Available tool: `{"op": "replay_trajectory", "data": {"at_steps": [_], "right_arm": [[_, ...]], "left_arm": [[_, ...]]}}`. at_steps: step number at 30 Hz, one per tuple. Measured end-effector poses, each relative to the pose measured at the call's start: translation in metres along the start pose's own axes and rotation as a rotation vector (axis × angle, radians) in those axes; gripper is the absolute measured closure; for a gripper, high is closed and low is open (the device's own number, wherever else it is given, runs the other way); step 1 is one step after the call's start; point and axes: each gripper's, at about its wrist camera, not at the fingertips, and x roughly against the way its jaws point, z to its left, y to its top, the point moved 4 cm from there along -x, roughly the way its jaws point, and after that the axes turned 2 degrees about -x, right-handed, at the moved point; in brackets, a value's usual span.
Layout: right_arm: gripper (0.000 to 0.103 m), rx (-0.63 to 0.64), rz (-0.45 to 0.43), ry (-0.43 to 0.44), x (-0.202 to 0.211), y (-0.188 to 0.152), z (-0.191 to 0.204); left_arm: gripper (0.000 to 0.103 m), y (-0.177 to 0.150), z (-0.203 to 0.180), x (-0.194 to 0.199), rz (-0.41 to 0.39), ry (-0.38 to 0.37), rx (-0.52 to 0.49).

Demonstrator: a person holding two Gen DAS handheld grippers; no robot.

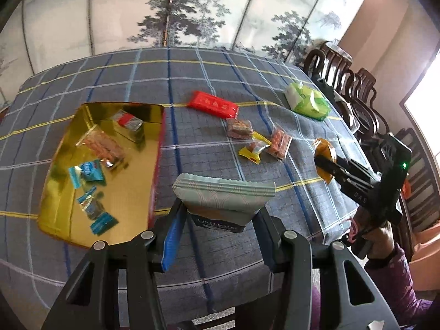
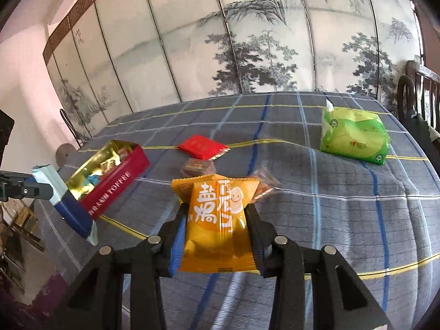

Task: Organize snacks
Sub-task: 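Lower the cracker pack into the gold tin and open the left tool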

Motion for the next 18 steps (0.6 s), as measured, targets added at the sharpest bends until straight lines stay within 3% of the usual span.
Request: {"op": "replay_trajectory", "data": {"at_steps": [18], "right_arm": [[0.063,0.05,-0.035,0.067,0.009,0.014,0.057]], "left_arm": [[0.058,0.002,0.068,0.057,-0.105,0.092,0.103]]}}
